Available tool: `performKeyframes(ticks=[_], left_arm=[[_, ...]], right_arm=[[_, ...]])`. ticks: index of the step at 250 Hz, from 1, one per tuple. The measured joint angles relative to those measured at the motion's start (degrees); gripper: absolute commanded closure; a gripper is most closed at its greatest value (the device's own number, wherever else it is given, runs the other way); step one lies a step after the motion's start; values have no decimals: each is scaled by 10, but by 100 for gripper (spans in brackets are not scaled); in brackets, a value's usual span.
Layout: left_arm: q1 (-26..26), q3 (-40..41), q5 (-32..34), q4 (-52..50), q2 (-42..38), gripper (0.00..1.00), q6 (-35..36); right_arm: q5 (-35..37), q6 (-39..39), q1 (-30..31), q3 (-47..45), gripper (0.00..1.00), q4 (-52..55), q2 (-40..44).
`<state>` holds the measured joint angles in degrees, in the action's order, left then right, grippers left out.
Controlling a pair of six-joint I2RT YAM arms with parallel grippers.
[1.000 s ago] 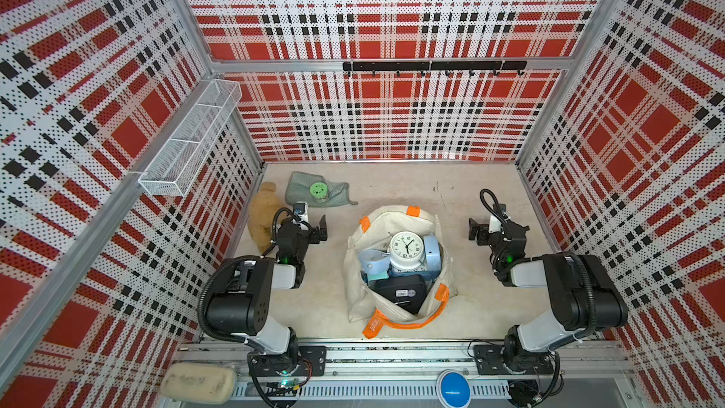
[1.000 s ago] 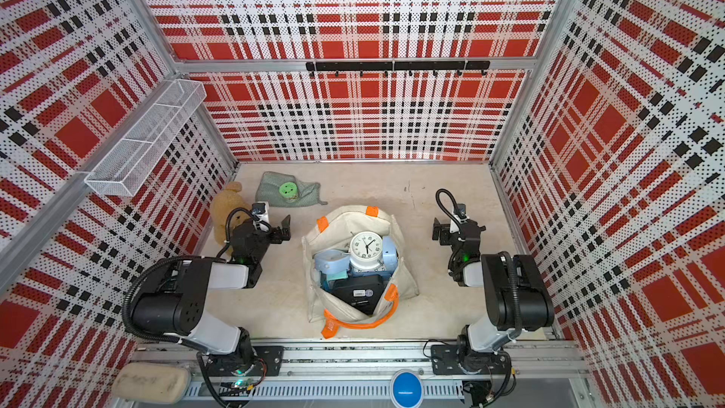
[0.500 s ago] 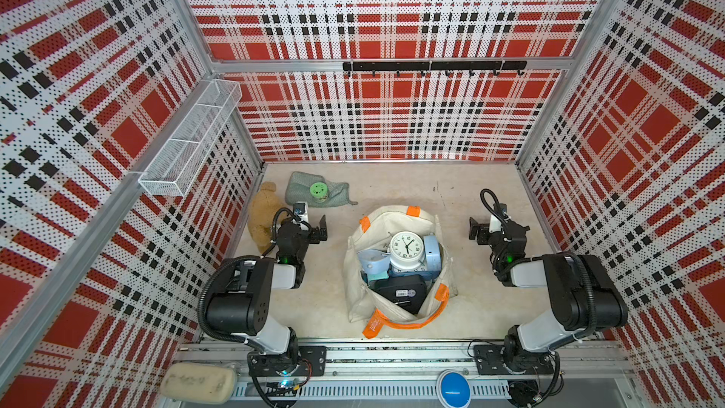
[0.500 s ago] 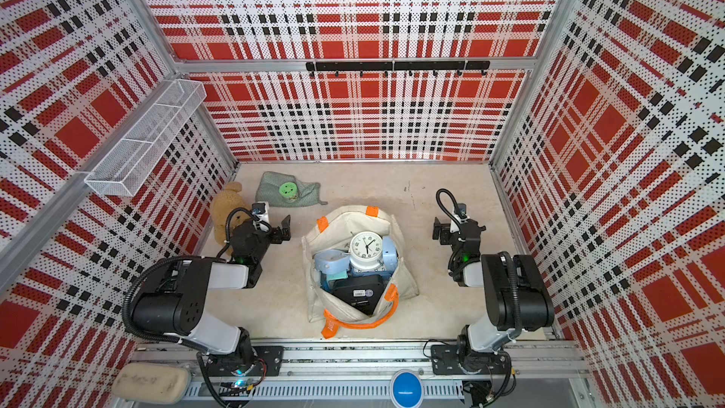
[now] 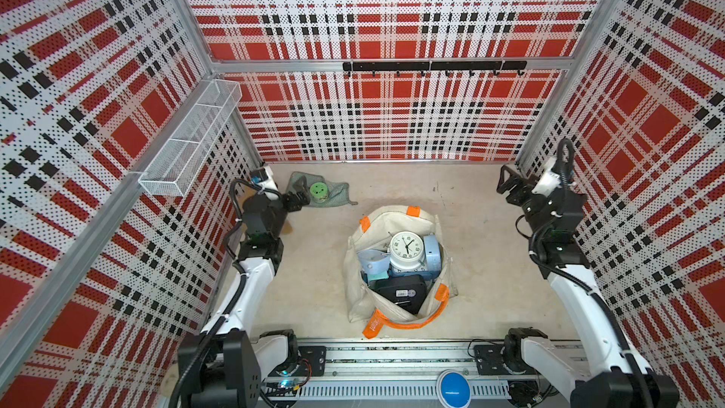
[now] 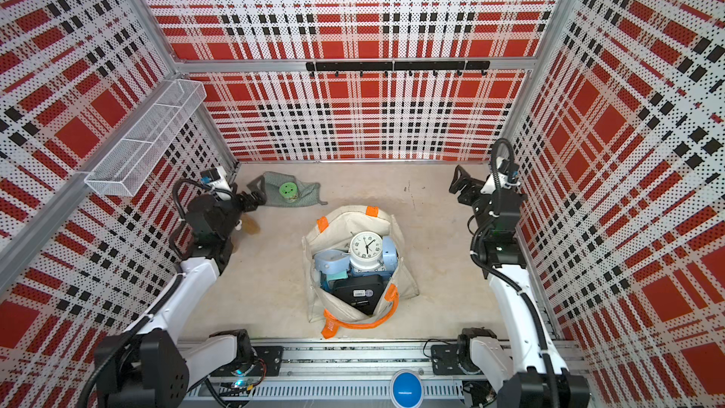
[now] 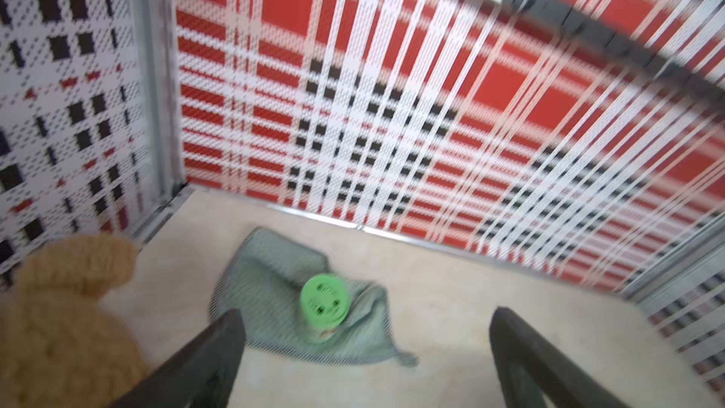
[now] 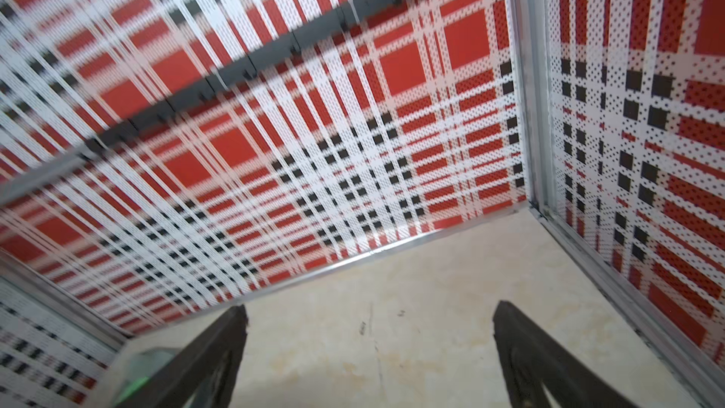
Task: Take the alarm clock out of the canvas bag
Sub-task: Pick up the alarm from the canvas bag.
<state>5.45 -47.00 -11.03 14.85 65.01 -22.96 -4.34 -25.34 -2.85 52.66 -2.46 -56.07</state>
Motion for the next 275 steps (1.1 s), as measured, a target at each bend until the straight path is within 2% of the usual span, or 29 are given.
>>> performKeyframes(ticks=[18,39,52,63,79,110,143,174,195,212,241,275], left_arm=[[24,-33,-49,-40,-1,1,-84],[65,-27,-123,-53,13,0,-175],[77,-22,-147,-85,24,1,-207],[68,-22,-148,-136,24,1,-209],[22,-45,-125,-238,13,1,-195],[-134,-179,-42,-434,-2,1,-144],[-311,-317,65,-589,-9,1,-128],[-434,-370,154,-734,-1,1,-142],[-477,-371,195,-808,12,1,-160],[-491,-356,213,-844,17,1,-174],[-488,-316,223,-866,17,1,-193],[-472,-282,209,-851,17,1,-206]], right_arm=[[-42,-29,-1,42,0,55,5],[-78,-38,15,93,1,138,1],[-85,-33,38,129,2,195,-8],[-85,-21,67,159,4,242,-16],[-82,-1,115,202,6,307,-29],[-47,31,228,277,10,427,-57],[28,46,360,354,14,536,-102],[103,47,468,414,15,617,-155],[151,41,524,446,16,661,-192],[186,32,558,466,16,689,-220],[223,11,590,485,21,716,-256],[231,-17,598,485,22,722,-279]])
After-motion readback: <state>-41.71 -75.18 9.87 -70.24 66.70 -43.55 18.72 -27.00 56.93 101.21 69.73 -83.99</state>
